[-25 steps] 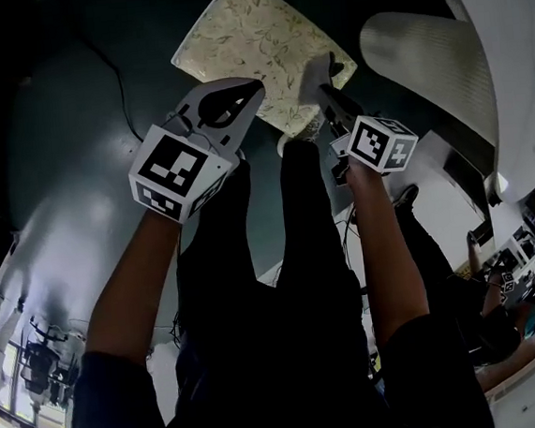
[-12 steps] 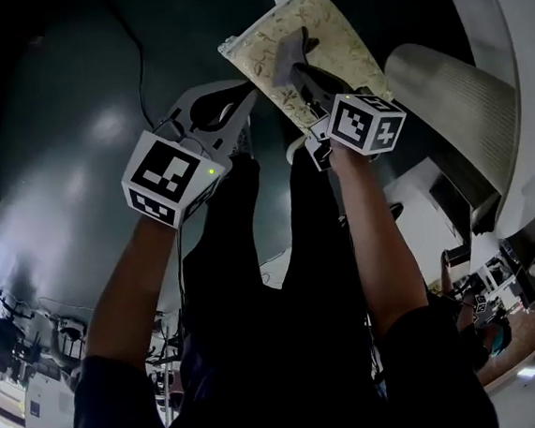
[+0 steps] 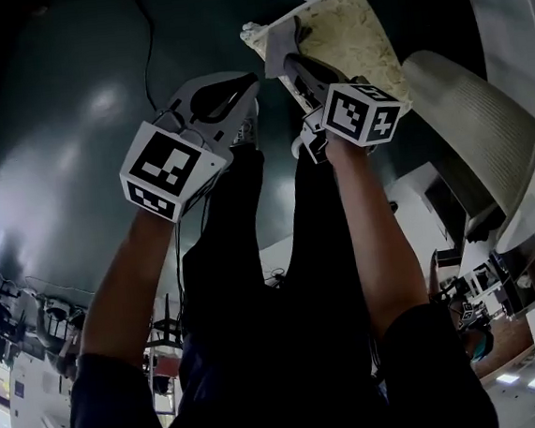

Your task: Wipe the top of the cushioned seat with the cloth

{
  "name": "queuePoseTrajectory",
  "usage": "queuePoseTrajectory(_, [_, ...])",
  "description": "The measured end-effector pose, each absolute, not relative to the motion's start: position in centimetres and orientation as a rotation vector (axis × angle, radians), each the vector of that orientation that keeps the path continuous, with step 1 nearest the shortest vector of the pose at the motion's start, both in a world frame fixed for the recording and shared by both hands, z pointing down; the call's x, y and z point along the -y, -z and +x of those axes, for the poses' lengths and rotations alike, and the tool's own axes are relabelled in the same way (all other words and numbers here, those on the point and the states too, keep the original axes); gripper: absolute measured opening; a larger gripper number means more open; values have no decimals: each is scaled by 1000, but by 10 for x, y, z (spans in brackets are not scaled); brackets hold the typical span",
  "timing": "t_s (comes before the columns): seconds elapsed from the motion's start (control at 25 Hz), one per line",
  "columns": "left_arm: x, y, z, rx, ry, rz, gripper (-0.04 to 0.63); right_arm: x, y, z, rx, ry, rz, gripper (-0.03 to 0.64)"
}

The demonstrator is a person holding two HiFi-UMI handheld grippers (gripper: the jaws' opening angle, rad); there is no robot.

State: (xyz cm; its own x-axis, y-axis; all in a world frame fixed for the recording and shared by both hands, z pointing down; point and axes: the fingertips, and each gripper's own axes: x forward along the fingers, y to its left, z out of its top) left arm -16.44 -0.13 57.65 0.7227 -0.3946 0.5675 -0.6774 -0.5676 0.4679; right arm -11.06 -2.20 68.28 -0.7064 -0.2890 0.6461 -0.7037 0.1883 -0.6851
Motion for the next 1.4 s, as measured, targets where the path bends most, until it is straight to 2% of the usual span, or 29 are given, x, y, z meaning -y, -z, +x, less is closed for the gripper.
queuePoseTrajectory(0.28, [-12,-588,-140,748,-553,2236,8,-7,-698,-79,2042,-1555,960,34])
queuePoseTrajectory(1.4, [-77,-583,34,512,-669,2308,8,-175,-726,80,1853,-1717,1018,34])
